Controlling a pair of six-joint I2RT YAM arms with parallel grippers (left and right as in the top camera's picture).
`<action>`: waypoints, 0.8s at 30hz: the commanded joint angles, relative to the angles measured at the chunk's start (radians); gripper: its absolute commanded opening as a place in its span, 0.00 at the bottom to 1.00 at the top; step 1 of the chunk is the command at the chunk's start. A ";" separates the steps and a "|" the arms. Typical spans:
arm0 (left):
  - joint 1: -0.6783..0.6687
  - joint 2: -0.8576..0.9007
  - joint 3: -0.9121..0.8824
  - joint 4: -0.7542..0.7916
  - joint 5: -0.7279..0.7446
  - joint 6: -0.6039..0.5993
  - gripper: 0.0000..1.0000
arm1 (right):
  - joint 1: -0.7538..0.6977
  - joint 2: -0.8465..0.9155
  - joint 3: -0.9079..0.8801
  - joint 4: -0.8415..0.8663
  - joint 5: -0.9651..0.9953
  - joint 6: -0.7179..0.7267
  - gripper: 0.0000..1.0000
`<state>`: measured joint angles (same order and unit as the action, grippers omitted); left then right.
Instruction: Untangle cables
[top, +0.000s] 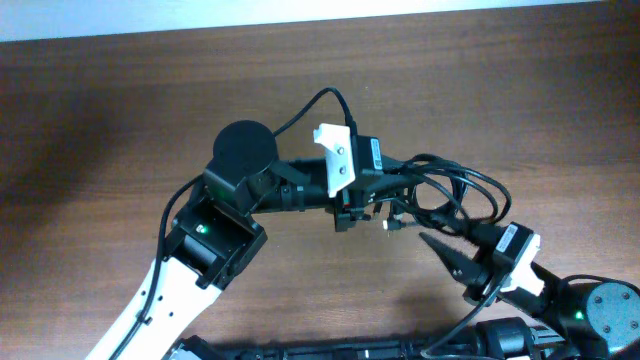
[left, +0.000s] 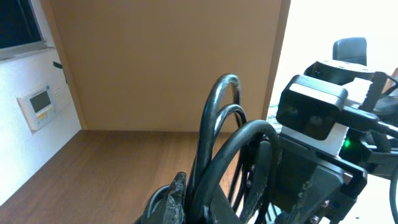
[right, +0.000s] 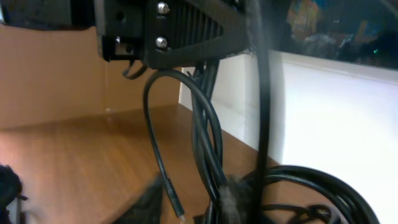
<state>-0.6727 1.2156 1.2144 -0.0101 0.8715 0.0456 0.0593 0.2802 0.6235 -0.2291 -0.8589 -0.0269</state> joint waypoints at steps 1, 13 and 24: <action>0.002 -0.024 0.015 0.009 0.027 0.017 0.00 | -0.002 -0.002 0.003 0.010 -0.030 -0.003 0.04; 0.010 -0.027 0.015 -0.029 -0.154 0.017 0.00 | -0.002 -0.002 0.003 -0.163 0.642 0.357 0.04; 0.010 -0.058 0.015 -0.114 -0.209 0.267 0.00 | -0.002 -0.002 0.003 -0.253 0.846 0.420 0.04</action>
<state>-0.6918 1.2289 1.2068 -0.1352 0.7376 0.2180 0.0742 0.2802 0.6331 -0.4465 -0.2485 0.3485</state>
